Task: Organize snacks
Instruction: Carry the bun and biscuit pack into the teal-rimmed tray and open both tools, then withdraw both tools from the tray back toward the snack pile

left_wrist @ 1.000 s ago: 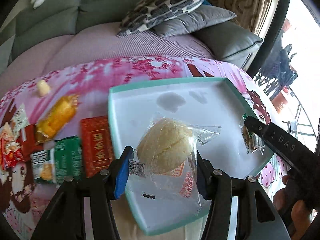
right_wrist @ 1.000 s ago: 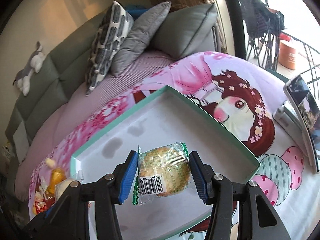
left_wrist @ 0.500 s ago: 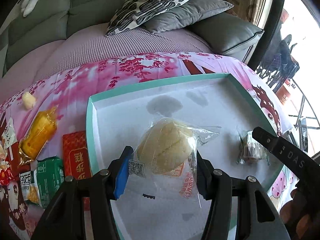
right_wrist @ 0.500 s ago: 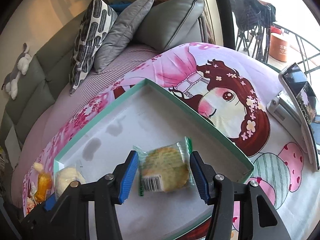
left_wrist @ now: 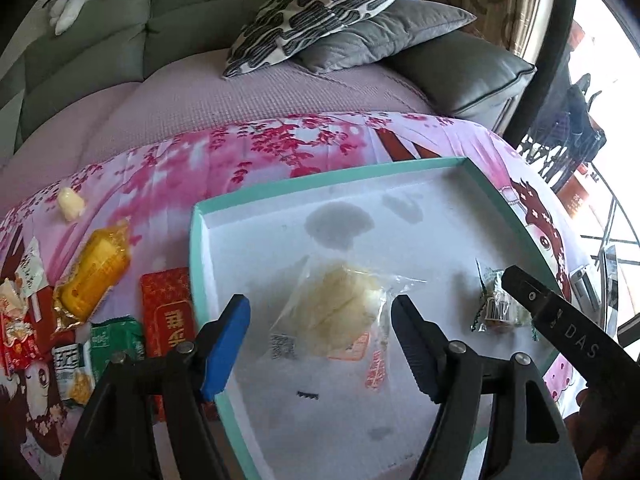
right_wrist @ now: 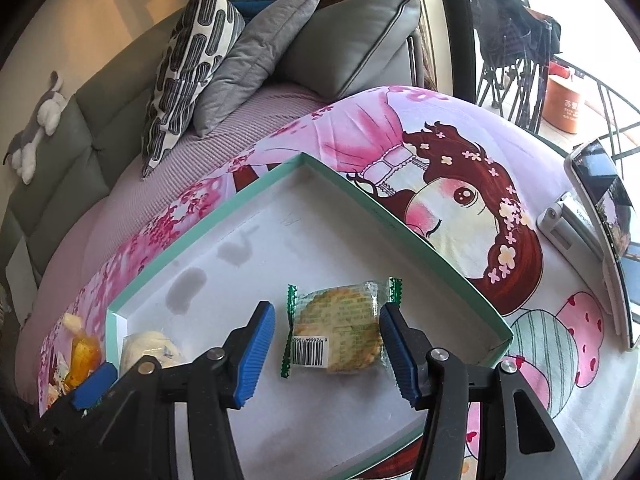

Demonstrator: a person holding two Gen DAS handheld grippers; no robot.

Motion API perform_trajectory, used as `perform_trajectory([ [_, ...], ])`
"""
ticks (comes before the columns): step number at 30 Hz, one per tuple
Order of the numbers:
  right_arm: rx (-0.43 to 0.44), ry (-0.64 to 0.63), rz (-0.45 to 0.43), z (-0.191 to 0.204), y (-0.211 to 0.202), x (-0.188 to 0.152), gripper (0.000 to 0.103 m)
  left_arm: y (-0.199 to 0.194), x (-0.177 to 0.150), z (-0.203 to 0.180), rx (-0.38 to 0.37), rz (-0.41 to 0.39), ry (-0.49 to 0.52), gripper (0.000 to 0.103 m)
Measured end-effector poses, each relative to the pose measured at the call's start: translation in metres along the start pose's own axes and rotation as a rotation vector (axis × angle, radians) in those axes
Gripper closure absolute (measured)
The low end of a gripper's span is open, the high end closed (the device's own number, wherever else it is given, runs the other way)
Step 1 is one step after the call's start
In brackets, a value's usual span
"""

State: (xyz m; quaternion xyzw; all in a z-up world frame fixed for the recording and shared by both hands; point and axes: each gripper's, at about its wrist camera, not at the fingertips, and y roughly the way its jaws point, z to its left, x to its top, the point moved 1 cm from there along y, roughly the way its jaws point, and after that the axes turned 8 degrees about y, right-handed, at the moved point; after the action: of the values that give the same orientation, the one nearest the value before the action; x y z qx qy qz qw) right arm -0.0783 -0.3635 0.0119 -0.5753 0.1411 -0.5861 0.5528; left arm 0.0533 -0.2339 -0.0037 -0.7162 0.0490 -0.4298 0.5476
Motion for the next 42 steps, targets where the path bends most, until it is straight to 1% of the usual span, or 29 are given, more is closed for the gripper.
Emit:
perform_trajectory([
  [2,0.007,-0.004,-0.003,0.001,-0.002,0.000,0.044,-0.006,0.001,0.008,0.009,0.003,-0.033,0.029],
  [4,0.009,-0.015,-0.008,0.004,-0.005,0.000,0.042,-0.012,0.001,0.017,0.030,0.000,-0.073,0.027],
  [5,0.008,-0.023,-0.010,0.006,-0.005,0.000,0.040,-0.016,0.001,0.024,0.052,-0.004,-0.104,0.021],
  [7,0.004,-0.049,-0.017,0.011,-0.007,-0.001,0.030,-0.023,0.000,0.038,0.091,-0.012,-0.158,0.010],
  [8,0.000,-0.061,-0.022,0.013,-0.008,-0.002,0.026,-0.026,-0.001,0.045,0.112,-0.015,-0.187,0.009],
  [10,-0.014,-0.090,-0.030,0.019,-0.007,-0.004,0.015,-0.030,-0.004,0.060,0.148,-0.022,-0.238,0.007],
  [11,-0.018,-0.103,-0.032,0.021,-0.007,-0.005,0.014,-0.031,-0.007,0.068,0.167,-0.025,-0.266,0.004],
  [14,-0.023,-0.139,-0.034,0.026,-0.006,-0.008,0.014,-0.032,-0.013,0.083,0.201,-0.025,-0.316,0.001],
  [15,-0.024,-0.152,-0.031,0.028,-0.005,-0.009,0.009,-0.031,-0.015,0.087,0.208,-0.025,-0.330,0.000],
  [16,-0.026,-0.163,-0.029,0.030,-0.004,-0.010,0.000,-0.029,-0.017,0.090,0.213,-0.022,-0.340,0.000],
  [19,-0.029,-0.198,-0.033,0.036,-0.004,-0.013,0.000,-0.027,-0.023,0.096,0.221,-0.018,-0.371,0.000],
  [22,-0.024,-0.224,-0.032,0.040,-0.004,-0.016,0.000,-0.027,-0.027,0.101,0.211,-0.026,-0.393,0.000],
  [27,0.005,-0.238,-0.035,0.044,-0.008,-0.019,0.000,-0.029,-0.030,0.103,0.189,-0.042,-0.399,0.000],
  [31,0.001,-0.259,-0.047,0.048,-0.012,-0.021,0.000,-0.035,-0.035,0.106,0.169,-0.047,-0.394,0.000],
  [35,0.022,-0.267,-0.038,0.052,-0.017,-0.024,0.000,-0.045,-0.040,0.113,0.158,-0.056,-0.415,0.000],
  [38,0.047,-0.287,-0.028,0.058,-0.020,-0.029,0.000,-0.053,-0.043,0.119,0.168,-0.057,-0.423,0.000],
  [42,0.085,-0.321,-0.007,0.072,-0.023,-0.038,0.000,-0.063,-0.051,0.133,0.204,-0.039,-0.429,0.000],
])
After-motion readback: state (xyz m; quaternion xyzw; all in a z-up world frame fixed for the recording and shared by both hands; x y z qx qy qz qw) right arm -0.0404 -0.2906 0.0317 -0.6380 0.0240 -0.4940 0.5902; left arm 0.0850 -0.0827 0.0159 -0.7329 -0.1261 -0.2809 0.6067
